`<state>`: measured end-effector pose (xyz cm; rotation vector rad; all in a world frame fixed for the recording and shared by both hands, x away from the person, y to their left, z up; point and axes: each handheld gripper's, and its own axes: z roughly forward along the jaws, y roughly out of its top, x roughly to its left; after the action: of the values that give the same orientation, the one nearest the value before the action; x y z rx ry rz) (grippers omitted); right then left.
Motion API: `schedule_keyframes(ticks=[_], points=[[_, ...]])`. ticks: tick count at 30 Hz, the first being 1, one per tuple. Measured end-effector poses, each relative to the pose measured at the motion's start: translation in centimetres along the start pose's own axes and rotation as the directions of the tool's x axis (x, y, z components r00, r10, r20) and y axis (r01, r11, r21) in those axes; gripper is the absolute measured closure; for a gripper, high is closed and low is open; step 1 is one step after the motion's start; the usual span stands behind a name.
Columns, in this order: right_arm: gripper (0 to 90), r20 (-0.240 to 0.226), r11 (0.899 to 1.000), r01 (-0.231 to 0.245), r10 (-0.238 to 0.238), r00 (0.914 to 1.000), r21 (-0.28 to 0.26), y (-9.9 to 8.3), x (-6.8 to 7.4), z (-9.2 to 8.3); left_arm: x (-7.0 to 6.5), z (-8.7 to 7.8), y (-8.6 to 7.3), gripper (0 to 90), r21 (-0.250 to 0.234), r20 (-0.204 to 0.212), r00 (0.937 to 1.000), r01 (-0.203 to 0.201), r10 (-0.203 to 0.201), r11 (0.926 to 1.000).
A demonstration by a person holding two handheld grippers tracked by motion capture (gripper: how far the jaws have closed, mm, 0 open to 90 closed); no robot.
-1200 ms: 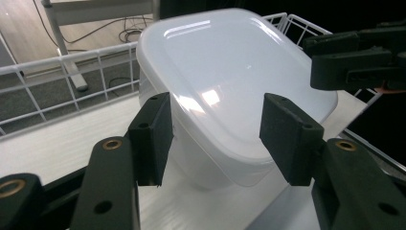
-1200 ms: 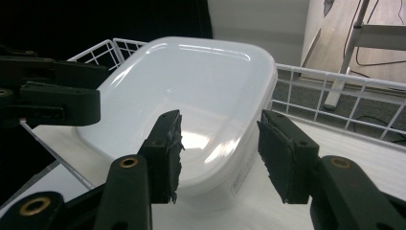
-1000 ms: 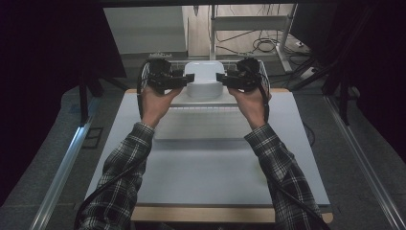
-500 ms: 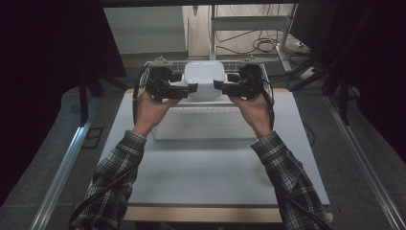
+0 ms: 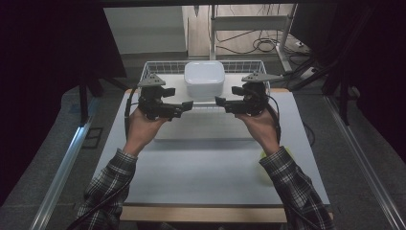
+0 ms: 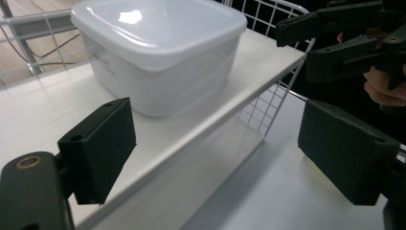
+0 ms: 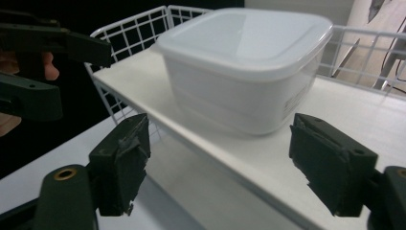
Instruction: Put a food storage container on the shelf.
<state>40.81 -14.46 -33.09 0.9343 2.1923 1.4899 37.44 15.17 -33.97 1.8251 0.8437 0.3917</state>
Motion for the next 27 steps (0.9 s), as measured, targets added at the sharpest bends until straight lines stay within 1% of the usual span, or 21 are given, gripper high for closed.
schedule_keyframes(ticks=[3,7,9,10,12,14,16,17,19,23,27], points=[[18.7,-0.008,1.0,0.018,-0.018,0.9998,0.013,-0.7,0.5,-0.3,-0.6,-0.2,-0.9,9.4,0.007,0.004,0.9999,-0.009,0.009,0.9999],[16.0,-0.014,0.999,0.033,-0.033,0.9994,0.024,-1.7,1.0,-0.6,-1.5,-0.5,-2.0,8.2,-0.001,0.048,0.9987,-0.014,0.014,0.9999],[15.5,-0.02,0.999,0.035,-0.034,0.9992,0.024,-2.1,1.3,-0.9,-1.9,-0.8,-2.5,7.9,-0.009,0.056,0.9981,-0.028,0.028,0.9996],[15.5,-0.024,0.999,0.033,-0.032,0.9992,0.023,-2.4,1.5,-1.0,-2.1,-0.9,-2.7,8.0,-0.012,0.056,0.9976,-0.04,0.041,0.9991],[14.7,-0.032,0.999,0.038,-0.037,0.9988,0.023,-3.0,1.7,-1.2,-2.7,-1.2,-3.2,8.1,-0.017,0.042,0.9968,-0.067,0.068,0.9976],[13.8,-0.031,0.999,0.048,-0.047,0.9984,0.025,-3.6,2.0,-1.5,-3.2,-1.4,-3.7,8.4,-0.012,0.032,0.9946,-0.099,0.099,0.995],[11.9,-0.027,0.998,0.056,-0.055,0.9981,0.034,-4.3,2.2,-1.7,-3.6,-1.6,-4.3,8.7,-0.012,0.015,0.9926,-0.12,0.121,0.9926],[10.9,-0.024,0.998,0.056,-0.055,0.9982,0.036,-4.6,2.3,-1.8,-3.8,-1.7,-4.6,8.7,-0.009,0.015,0.9918,-0.127,0.127,0.9919],[10.0,-0.02,0.998,0.057,-0.056,0.9982,0.037,-5.3,2.3,-2.0,-4.1,-1.8,-5.3,8.7,-0.009,0.014,0.992,-0.125,0.125,0.9921],[7.0,-0.026,0.999,0.04,-0.04,0.9989,0.03,-6.5,2.4,-2.6,-4.3,-2.1,-6.6,8.8,-0.002,0.026,0.9935,-0.111,0.111,0.9939],[4.0,-0.038,0.999,0.024,-0.023,0.999,0.041,-7.7,2.3,-3.2,-4.5,-2.5,-7.9,8.7,-0.005,0.031,0.9919,-0.123,0.123,0.9923]])
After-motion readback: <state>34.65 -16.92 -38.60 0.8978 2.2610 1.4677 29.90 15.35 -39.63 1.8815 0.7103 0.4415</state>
